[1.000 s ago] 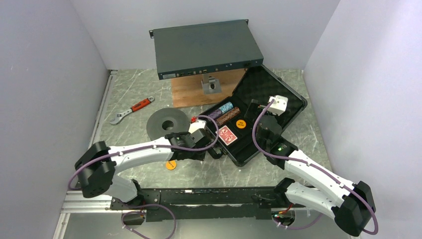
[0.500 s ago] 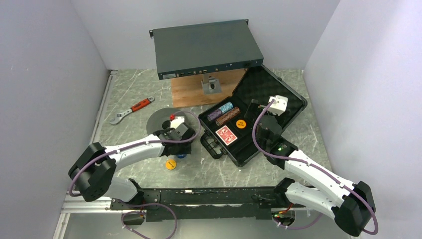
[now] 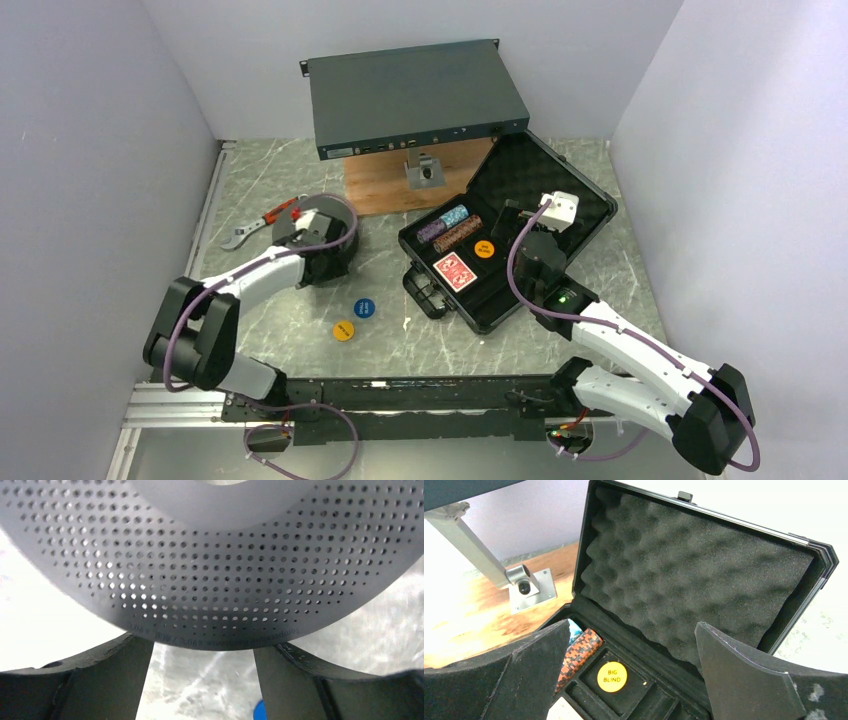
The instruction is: Pack up texas hold em set
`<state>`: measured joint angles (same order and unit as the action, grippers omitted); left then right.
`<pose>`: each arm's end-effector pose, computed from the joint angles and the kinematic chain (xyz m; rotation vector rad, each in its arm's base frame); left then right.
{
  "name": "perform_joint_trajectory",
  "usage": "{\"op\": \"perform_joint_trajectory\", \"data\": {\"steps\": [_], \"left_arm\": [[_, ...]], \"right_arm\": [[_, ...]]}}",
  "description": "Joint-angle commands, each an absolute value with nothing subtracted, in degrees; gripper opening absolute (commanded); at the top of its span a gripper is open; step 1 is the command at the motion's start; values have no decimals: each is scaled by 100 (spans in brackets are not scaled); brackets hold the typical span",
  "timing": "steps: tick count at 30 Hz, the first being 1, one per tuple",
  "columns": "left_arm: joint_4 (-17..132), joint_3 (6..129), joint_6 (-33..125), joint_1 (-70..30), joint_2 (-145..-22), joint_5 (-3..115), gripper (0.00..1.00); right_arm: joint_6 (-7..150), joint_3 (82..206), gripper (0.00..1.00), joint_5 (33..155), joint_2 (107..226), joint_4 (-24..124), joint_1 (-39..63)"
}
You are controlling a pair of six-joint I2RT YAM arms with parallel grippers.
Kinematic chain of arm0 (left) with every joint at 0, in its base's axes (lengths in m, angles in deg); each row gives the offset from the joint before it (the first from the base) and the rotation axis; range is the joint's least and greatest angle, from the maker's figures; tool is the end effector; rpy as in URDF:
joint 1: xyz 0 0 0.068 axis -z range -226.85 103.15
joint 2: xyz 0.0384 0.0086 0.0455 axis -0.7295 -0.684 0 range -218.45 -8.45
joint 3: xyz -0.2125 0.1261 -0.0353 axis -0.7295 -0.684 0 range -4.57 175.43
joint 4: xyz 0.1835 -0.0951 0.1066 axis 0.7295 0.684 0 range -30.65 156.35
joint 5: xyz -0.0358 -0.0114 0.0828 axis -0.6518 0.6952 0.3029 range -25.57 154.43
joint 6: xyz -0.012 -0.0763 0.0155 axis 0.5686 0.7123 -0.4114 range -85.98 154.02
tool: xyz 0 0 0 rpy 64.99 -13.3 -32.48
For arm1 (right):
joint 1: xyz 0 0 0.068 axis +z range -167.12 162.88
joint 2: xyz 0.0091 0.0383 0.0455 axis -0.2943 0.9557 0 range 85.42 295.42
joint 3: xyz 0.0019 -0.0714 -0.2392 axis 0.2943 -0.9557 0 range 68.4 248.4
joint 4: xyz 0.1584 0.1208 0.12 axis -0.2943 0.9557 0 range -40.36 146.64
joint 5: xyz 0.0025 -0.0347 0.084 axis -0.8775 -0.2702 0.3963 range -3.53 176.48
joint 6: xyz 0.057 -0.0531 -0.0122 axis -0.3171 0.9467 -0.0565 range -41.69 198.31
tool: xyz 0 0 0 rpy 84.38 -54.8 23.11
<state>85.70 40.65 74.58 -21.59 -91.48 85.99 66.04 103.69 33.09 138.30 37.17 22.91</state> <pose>0.2423 -0.0868 0.1447 -0.4521 2.5250 0.0905 0.1965 0.0943 0.2872 0.3047 1.5957 -0.0713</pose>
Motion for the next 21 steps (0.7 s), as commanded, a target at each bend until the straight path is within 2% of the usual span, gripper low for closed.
{"op": "perform_joint_trajectory", "data": {"steps": [1,6,9,18,21], "left_arm": [[7996,4081,7069,-3073,-8834,8466,78],[7871,4228,6854,-4357,-8811,8127,83],[7828,4268,6710,-4801,-8668,7836,85],[7983,3562,6549,-4726,-7439,7334,83],[8043,3338,6544,-4090,-7074,7381,82]], "right_arm": [[6498,10542,100,3399,13828,3706,2261],[6537,10544,100,3370,13811,3706,2261],[6556,10533,100,3375,13789,3707,2261],[6507,10568,100,3421,13901,3716,2261],[6495,10576,100,3460,13904,3736,2261]]}}
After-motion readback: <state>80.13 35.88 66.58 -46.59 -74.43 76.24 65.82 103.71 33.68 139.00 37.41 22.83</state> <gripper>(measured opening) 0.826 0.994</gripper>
